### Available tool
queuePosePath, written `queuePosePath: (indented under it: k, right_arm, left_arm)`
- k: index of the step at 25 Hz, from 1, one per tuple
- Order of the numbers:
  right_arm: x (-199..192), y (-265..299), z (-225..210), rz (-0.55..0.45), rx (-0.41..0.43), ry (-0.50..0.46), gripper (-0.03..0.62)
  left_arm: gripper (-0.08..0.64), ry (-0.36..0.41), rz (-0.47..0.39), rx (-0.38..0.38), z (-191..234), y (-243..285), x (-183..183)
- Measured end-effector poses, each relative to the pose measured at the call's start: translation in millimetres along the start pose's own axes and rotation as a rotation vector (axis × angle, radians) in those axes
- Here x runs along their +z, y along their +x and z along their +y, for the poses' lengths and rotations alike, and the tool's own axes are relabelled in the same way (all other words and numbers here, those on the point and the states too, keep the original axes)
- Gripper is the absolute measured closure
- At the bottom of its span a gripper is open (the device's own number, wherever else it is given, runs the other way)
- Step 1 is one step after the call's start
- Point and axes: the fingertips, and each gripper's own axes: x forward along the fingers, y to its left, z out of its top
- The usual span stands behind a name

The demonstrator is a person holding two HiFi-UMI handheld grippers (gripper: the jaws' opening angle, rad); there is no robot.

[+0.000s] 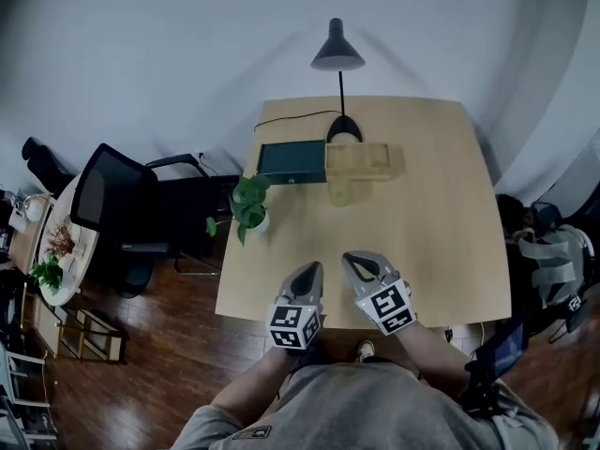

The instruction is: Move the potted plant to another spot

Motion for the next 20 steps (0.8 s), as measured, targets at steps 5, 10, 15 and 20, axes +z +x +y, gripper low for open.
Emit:
queuePosePath:
  k: [5, 10, 15, 20]
  right_arm:
    - [-18, -45, -14, 0.009, -0.057, 0.047, 0.586]
    - [-30, -70, -21, 0.049, -0.125, 0.112, 0.586]
    - [-37, -78, -21, 0.075, -0.158, 0.18, 0.586]
    - [-41, -79, -11, 0.087, -0.177, 0.199, 0.588]
  left_arm:
    - [0.566, 0.032, 0.014, -0.063, -44, 6, -4]
    - [0.566, 0.068, 0.042, -0.172, -71, 18, -5]
    - [0.566, 0.083, 0.05, -0.235, -84, 19, -2]
    - [0.566, 0.081, 0.069, -0.274, -89, 18, -8]
